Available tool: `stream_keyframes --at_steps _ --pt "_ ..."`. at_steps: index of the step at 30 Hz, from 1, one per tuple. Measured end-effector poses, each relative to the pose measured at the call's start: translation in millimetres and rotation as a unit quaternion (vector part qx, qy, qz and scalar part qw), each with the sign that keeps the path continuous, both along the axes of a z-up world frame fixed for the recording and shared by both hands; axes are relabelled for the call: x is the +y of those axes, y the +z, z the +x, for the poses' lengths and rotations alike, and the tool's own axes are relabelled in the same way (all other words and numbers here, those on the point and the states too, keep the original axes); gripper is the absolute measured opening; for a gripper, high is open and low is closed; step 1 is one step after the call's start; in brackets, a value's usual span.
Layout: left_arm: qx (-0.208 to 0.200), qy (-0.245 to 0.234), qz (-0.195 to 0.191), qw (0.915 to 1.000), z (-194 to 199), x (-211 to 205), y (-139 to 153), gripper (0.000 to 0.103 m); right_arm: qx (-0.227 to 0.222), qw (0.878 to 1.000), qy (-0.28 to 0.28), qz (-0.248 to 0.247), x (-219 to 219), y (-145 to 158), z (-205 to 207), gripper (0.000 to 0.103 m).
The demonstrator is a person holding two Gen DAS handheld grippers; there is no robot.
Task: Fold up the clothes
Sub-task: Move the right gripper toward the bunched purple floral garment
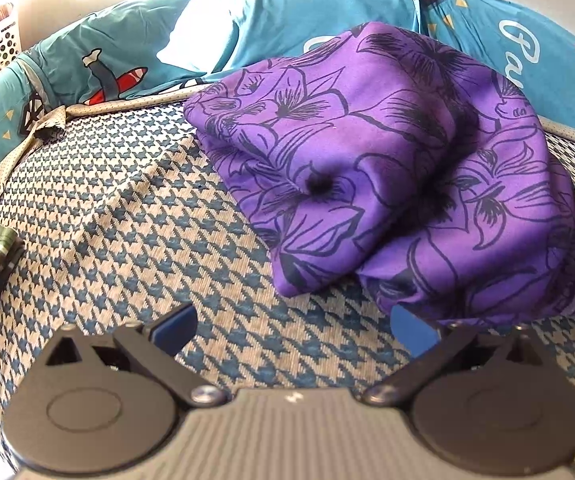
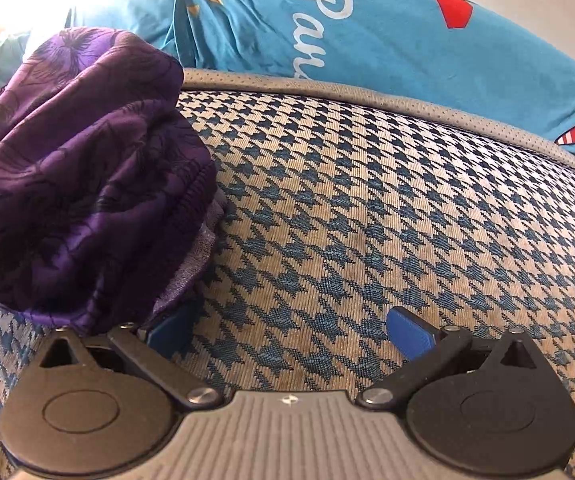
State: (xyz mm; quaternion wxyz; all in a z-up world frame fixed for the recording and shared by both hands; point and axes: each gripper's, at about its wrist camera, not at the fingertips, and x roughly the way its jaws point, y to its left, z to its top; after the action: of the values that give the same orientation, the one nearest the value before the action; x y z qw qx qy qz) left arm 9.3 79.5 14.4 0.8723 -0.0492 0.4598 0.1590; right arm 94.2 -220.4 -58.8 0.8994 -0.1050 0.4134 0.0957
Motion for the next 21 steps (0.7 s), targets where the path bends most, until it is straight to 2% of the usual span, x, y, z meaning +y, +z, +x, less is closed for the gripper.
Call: stream_keyframes --at_steps 4,9,15,21 --pt "0.003 0.004 0.007 1.0 0 1 0 0.103 -0.002 0.999 -0.015 -0.039 5 10 -11 0.103" --pt "0.007 0.01 0.006 0.9999 -1 5 -2 0.103 -0.014 0.997 -0.057 -0.04 -1 30 -22 0.103" --pt "0.0 0.024 0.005 0.9997 1 14 2 0.103 -0.043 0.996 -0.076 0.024 3 57 -28 0.103" --pt "-0.013 0.048 0.008 0.9987 7 31 10 0.103 -0.046 0.996 -0.048 0.054 38 61 -28 0.103"
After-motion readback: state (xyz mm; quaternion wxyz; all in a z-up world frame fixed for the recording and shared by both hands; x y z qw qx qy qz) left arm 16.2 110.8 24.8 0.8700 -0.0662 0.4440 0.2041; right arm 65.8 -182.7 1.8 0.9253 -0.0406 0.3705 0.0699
